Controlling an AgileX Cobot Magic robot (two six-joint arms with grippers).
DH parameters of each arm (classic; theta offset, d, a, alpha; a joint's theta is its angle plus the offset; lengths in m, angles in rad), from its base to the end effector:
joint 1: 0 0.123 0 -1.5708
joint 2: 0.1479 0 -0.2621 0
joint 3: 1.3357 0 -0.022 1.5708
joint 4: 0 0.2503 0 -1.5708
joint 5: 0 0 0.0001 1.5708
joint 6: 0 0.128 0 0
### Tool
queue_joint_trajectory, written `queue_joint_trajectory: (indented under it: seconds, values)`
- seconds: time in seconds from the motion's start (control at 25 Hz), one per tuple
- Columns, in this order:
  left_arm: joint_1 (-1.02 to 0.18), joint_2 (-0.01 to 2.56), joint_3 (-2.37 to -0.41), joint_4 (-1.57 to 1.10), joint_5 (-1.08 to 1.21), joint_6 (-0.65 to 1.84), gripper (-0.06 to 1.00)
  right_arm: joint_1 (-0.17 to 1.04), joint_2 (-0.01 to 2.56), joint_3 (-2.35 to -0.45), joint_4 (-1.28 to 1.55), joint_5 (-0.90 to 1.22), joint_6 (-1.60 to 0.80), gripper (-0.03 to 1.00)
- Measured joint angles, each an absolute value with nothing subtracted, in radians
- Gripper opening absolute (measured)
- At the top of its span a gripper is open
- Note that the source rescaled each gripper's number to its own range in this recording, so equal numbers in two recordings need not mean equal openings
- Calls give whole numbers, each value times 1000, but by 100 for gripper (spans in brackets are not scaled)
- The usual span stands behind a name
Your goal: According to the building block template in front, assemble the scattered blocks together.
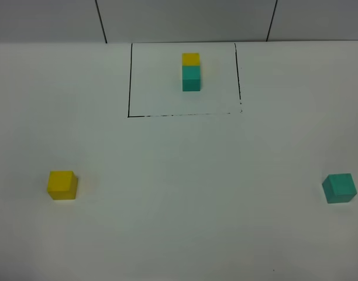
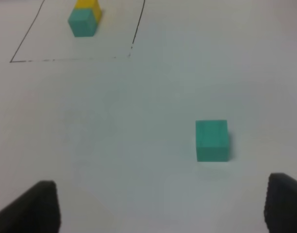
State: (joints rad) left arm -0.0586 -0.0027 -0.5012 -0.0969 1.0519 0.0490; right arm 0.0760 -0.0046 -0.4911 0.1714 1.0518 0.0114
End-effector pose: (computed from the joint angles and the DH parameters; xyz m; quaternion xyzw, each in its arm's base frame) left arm 0.0498 -0.0137 0.2621 0.0474 0.8476 -0.0509 0.5261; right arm 0.0491 0.0228 0.2600 -0.0301 0.8484 0.1083 0.5173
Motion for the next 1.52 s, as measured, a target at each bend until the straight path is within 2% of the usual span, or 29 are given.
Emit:
queue_joint_trajectory:
  seconds: [0.84, 1.08, 1.52]
  values:
    - [-59, 25, -522, -56, 1033, 32, 69, 76, -5, -491, 171, 1052, 11, 72]
    - [-59, 366, -649, -18, 1070, -36, 77, 76, -5, -491, 171, 1052, 11, 72]
    - [-74, 1168, -860, -18, 1059, -80, 77, 76, -5, -491, 171, 1052, 13, 72]
